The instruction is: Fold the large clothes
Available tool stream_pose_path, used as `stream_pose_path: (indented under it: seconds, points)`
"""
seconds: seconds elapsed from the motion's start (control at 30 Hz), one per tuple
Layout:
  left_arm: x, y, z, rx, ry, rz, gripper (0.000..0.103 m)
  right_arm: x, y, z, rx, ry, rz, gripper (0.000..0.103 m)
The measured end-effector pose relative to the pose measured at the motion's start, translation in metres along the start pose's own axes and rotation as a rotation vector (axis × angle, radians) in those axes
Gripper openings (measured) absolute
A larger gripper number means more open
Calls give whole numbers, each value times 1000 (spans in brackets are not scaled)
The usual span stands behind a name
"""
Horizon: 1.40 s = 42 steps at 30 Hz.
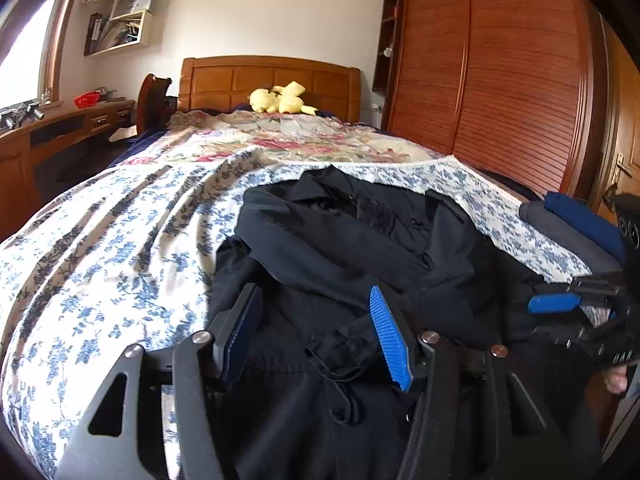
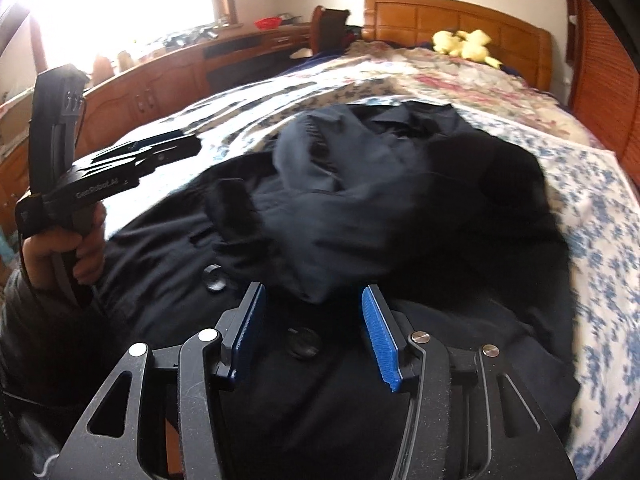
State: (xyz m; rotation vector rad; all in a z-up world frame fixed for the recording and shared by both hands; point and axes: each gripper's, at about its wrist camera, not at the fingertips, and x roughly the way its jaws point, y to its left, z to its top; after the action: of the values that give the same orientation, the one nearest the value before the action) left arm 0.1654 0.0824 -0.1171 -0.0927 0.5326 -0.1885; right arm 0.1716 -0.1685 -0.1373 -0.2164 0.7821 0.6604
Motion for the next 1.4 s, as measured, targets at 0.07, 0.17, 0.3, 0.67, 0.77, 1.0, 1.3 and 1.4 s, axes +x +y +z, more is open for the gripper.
stream_pose_path:
  seconds: [0.07, 0.17, 0.3, 0.67, 0.77, 1.0, 1.3, 1.4]
  points:
    - [4, -3, -2, 3, 15, -5, 55, -5, -12, -3, 16, -5, -21, 51]
    - [10, -9, -6, 3, 43, -24, 55, -10, -24, -8, 43, -12, -43, 51]
    - [7, -15, -12, 2, 55, -44, 55, -14, -35, -15, 69, -17, -55, 51]
    - [-5, -31, -36, -16, 121, -43, 55, -20, -41, -25, 63, -40, -69, 51]
    - [-8, -31, -37, -13, 131, -20, 55, -24, -43, -31, 59, -55, -78, 51]
    - [-21, -37, -31, 4, 129, 0, 55, -30, -51, -44, 86, -68, -85, 51]
    - [-21, -54, -12, 21, 110, -54, 55, -39, -60, -52, 116, -86, -86, 51]
    - [-12, -56, -13, 32, 129, -53, 55, -38, -59, -53, 114, -85, -81, 51]
